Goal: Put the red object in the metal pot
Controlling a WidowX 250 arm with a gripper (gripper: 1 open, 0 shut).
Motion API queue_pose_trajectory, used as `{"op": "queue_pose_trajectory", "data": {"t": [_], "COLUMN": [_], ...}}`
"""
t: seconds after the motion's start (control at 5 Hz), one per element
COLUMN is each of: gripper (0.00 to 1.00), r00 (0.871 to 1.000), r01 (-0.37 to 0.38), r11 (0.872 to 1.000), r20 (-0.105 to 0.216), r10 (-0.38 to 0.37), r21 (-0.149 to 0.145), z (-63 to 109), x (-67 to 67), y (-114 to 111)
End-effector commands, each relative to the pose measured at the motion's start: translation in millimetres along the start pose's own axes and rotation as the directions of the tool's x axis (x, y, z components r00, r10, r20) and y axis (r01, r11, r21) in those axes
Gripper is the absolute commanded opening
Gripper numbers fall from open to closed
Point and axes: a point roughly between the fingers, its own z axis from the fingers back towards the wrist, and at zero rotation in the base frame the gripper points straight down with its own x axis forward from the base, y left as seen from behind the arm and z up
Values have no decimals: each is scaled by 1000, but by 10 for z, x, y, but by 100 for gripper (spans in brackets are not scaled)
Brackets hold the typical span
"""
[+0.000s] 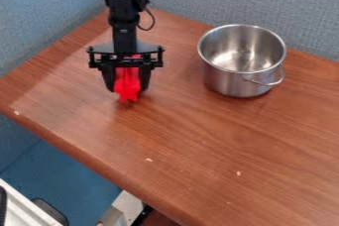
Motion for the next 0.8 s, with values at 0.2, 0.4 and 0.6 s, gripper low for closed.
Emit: {"op": "queue_pose_trajectory", "data": {"t": [0.2,0.4,0.6], "gripper": [0,0,0], "r00": [996,996,996], "r01": [-6,0,6], "r11": [1000,1000,1000], "r20": [85,84,84], "r10": [9,3,-4], "r21": [-28,-25,-23], "z": [329,351,376], "x": [84,60,37], "y": [-15,-36,-58]}}
